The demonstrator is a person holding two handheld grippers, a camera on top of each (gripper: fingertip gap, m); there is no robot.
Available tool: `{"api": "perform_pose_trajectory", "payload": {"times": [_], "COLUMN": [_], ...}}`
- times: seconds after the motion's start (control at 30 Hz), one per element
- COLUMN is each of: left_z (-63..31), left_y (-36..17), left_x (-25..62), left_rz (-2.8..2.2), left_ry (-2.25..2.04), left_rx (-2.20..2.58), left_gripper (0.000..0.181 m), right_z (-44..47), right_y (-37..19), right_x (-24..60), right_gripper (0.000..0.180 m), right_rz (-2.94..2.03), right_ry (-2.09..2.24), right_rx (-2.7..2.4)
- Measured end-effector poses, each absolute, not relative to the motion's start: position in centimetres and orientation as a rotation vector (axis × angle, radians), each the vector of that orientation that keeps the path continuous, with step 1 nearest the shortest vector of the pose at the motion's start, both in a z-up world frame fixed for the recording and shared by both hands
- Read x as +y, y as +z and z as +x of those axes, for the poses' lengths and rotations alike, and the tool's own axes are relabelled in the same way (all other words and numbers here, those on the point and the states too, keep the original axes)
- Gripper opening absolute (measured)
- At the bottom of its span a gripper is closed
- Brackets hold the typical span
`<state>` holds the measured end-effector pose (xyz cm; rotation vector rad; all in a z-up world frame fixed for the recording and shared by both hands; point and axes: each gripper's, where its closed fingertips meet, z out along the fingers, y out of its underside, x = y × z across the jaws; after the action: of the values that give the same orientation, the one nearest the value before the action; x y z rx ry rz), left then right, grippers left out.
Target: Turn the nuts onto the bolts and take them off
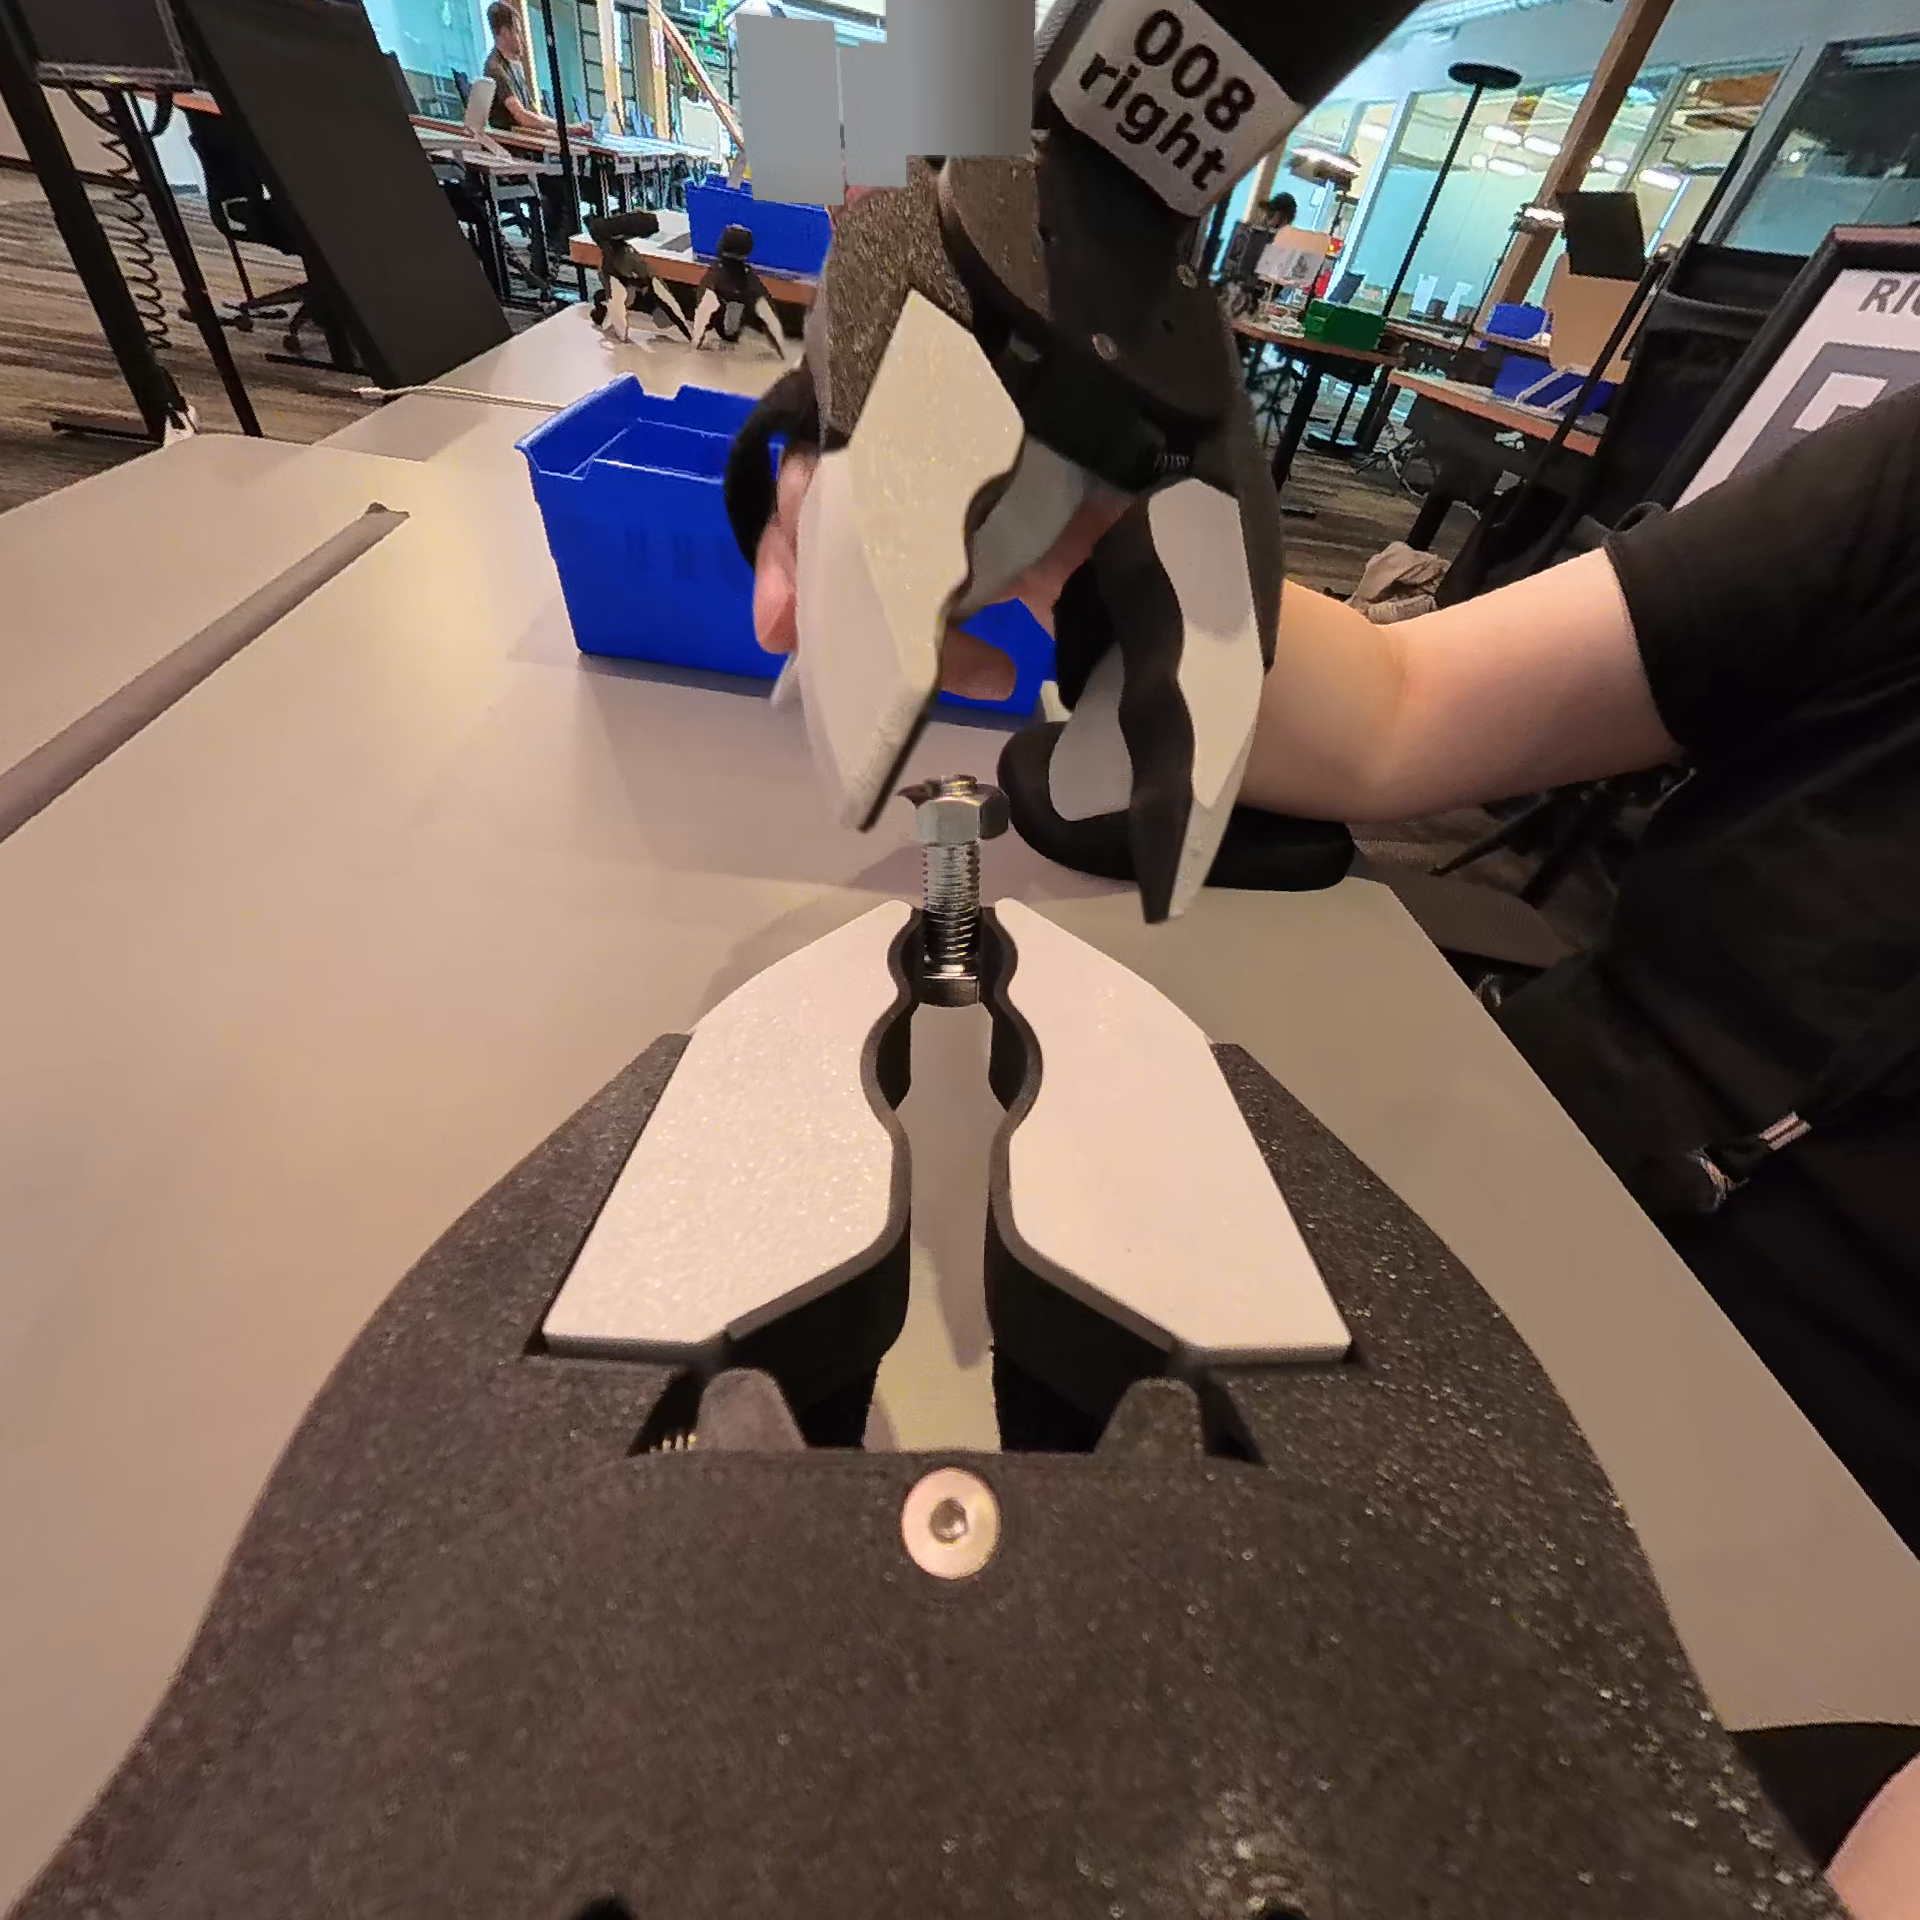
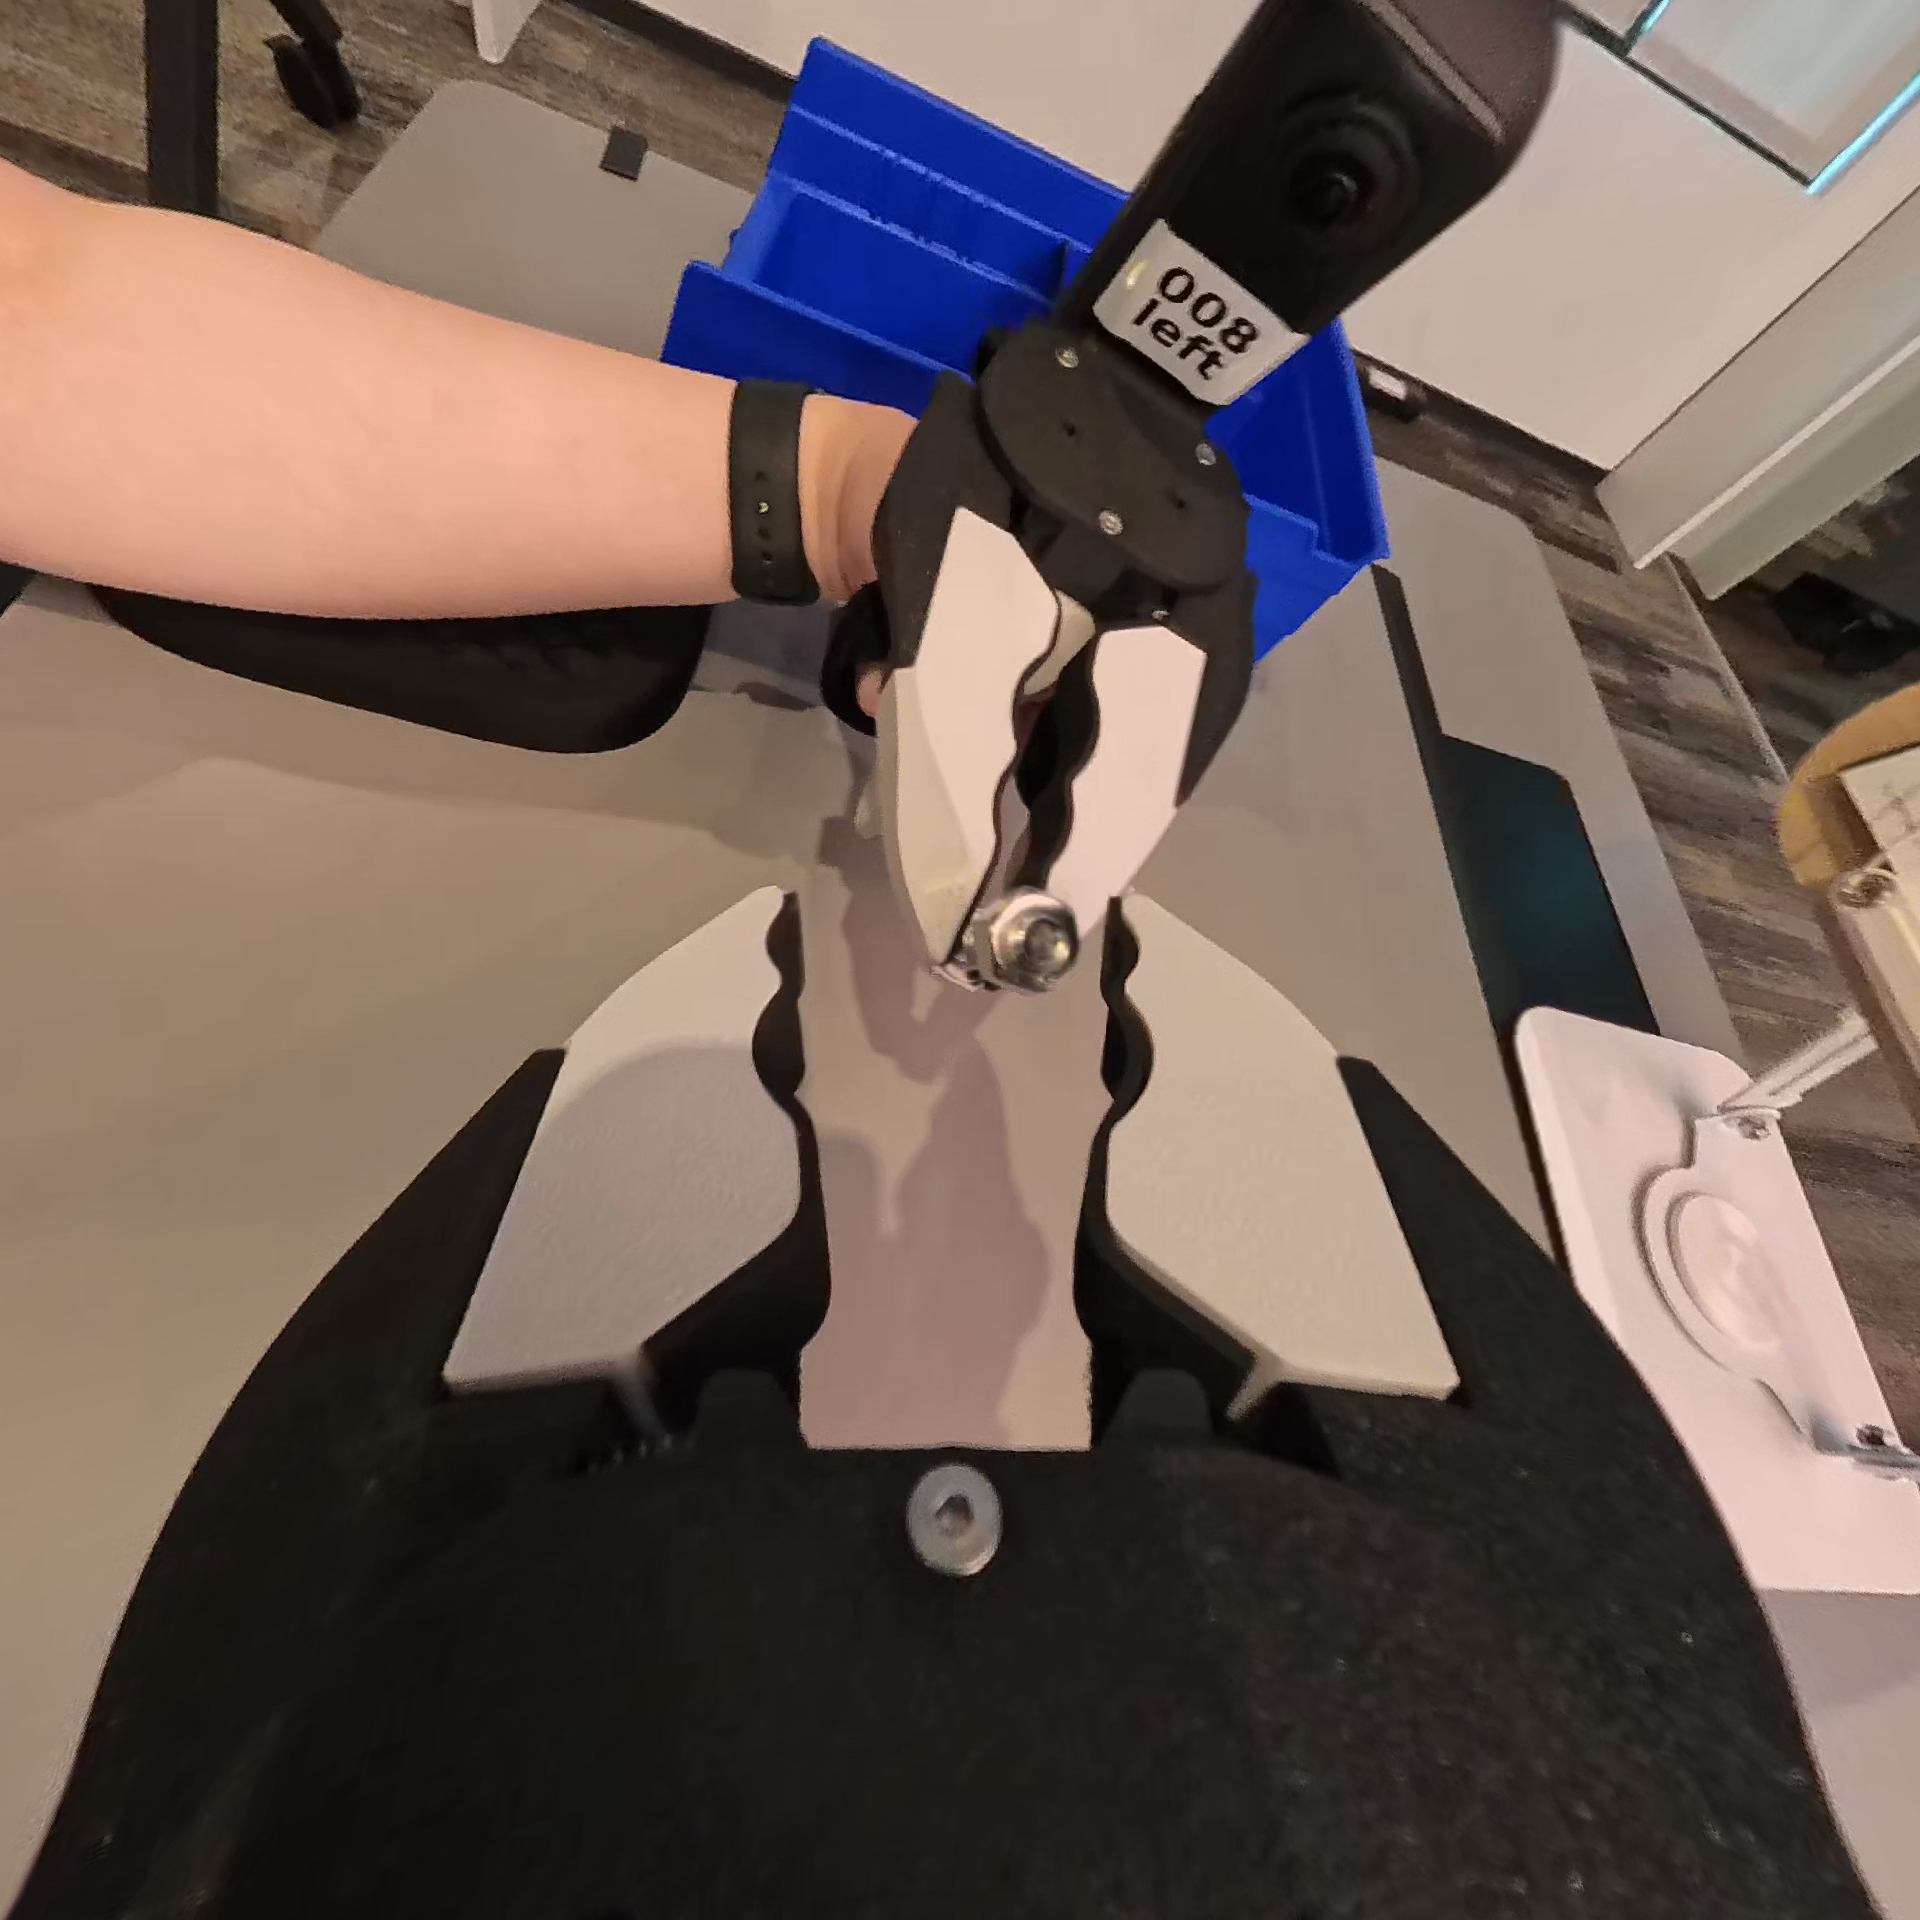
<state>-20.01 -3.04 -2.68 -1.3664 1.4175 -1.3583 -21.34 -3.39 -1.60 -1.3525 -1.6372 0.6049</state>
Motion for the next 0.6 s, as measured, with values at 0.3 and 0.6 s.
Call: {"api": "perform_pose_trajectory", "payload": {"times": [0.3,0.6], "left_z": [-20.5,-20.0], "left_y": [-2.3,-2.8], "left_x": [-2.7,-3.0], "left_rz": [-1.358,-1.369], "left_ry": [-1.369,-1.360], "left_rx": [1.383,1.426], "left_gripper": [0.009,0.009], "right_z": [-19.6,-21.5], "right_y": [-2.5,-2.0], "right_x": [-3.8,-3.9], "right_gripper": [0.039,0.055], "right_rz": [-1.425,-1.356], "right_ry": [0.640,0.608], "right_rx": [-1.697,-1.665]}}
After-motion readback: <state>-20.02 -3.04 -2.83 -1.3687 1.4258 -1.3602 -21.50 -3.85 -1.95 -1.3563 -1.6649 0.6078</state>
